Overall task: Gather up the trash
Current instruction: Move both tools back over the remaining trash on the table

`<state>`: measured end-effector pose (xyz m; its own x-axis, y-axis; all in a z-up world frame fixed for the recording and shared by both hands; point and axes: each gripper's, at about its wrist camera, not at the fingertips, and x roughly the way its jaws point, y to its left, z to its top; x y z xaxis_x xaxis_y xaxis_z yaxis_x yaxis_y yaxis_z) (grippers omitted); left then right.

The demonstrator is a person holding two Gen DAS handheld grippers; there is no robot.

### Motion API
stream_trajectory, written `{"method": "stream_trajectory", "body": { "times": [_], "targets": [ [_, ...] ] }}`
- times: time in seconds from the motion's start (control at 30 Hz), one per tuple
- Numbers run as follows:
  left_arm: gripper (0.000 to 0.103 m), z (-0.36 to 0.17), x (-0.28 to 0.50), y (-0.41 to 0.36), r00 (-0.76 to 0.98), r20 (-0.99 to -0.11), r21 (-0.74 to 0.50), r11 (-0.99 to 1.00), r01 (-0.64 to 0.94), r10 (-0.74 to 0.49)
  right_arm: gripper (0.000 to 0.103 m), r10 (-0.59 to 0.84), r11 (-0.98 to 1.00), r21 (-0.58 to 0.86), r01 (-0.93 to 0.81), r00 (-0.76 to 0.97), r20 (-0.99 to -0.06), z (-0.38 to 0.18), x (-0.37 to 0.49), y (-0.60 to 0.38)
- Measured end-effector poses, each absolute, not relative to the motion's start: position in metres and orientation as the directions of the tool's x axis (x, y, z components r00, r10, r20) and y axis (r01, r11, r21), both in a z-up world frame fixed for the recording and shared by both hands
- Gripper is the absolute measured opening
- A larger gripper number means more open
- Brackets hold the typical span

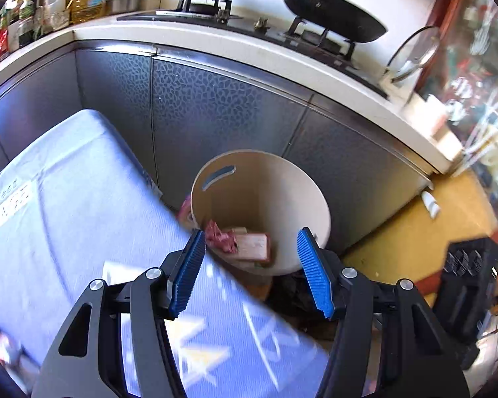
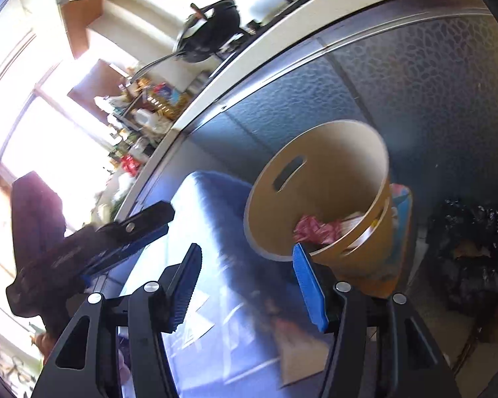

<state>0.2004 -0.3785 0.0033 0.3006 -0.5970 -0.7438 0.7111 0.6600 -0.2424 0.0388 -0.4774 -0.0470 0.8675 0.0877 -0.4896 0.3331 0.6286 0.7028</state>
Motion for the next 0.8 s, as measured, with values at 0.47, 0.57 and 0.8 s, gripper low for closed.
{"method": "stream_trajectory", "body": {
  "times": [0.47, 0.57, 0.8],
  "targets": [
    [0.058, -0.017, 0.095, -0.173, 0.396, -0.736, -0.216, 0.745, 0.631, -0.549, 0.043, 0.36, 0.707, 0.691, 0.154, 0.762, -0.538, -0.058, 0.07, -0.35],
    [0.058, -0.022, 0.089, -0.117, 0.432, -0.735, -0.247, 0.799, 0.548, -0.523, 0.043, 0.405, 0.724, 0.68, 0.115, 0.728, -0.553, -0.06, 0.077, -0.321],
    [0.067, -0.03, 0.082, -0.006, 0.504, -0.723, -0.35, 0.88, 0.321, -0.472, 0.039, 0.496, 0.764, 0.646, -0.003, 0.643, -0.584, -0.059, 0.091, -0.249]
  ]
}}
